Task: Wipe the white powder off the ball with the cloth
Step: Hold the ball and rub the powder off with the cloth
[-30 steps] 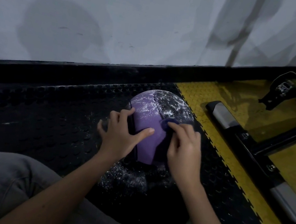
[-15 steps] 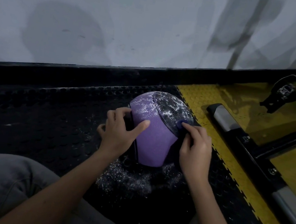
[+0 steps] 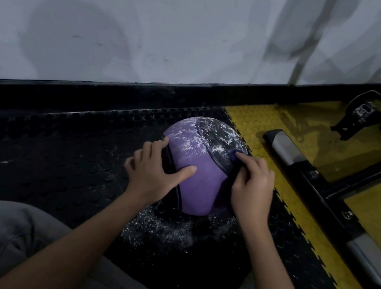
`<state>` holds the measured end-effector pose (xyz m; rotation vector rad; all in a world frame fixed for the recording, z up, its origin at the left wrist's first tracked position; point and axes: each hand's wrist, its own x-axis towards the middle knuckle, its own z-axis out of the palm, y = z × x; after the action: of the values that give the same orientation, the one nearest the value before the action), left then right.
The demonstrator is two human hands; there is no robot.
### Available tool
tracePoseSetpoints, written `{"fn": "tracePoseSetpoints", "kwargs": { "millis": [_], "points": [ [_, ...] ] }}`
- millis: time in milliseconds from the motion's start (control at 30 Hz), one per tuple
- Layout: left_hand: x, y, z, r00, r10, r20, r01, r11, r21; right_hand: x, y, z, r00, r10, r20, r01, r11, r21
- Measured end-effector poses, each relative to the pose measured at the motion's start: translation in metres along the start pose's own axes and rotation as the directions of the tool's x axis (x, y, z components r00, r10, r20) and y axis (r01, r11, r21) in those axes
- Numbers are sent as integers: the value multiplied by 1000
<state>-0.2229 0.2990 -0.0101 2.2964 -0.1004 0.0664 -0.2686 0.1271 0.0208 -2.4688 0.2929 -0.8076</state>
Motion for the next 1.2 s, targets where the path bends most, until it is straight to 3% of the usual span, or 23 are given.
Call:
{"fn": "tracePoseSetpoints", "kwargs": {
  "millis": [100,200,300,367,467,567,700,767,833,900,1067,1133,1200],
  "points": [
    [-5,2,1,999,41,-36,-42,999,-15,0,6,-4,998,56,-5,-56,998,1],
    [-8,4,0,997,26,-77,-36,992,-121,-11,-4,-4,999,-19,-33,19,1000,-5],
    [-11,5,1,999,-3,-42,-4,987,-164,-19,-10,-4,993,-113,-27,113,994,-7],
    [-11,6,1,1000,-22,1,22,983,-184,-19,-8,-6,994,-101,-31,102,994,31],
    [-10,7,1,993,-32,116,56,977,-205,-18,-3,-7,996,-43,-79,50,996,79],
    [-9,6,2,990,-36,134,59,984,-170,-18,2,-6,991,40,-125,-23,991,131],
    [-9,6,1,986,-47,160,69,988,-136,-12,15,-9,936,337,-101,-297,910,288],
    [-8,5,0,984,-50,169,72,989,-126,-12,18,-8,912,400,-88,-356,882,309],
    [-7,3,-3,981,-62,186,87,988,-126,-17,12,-5,947,297,-119,-263,934,240],
    [-5,2,-5,976,-83,199,112,984,-140,-27,2,-1,983,96,-155,-78,989,122],
    [6,-6,-12,957,-92,276,166,952,-258,-36,-10,4,978,-195,-81,196,981,9],
    [12,-9,-14,943,-80,322,186,932,-312,-30,0,1,979,-190,-67,192,981,20],
    [15,-10,-14,935,-80,344,199,924,-327,-22,12,-2,994,-26,-109,37,994,101]
  ]
}}
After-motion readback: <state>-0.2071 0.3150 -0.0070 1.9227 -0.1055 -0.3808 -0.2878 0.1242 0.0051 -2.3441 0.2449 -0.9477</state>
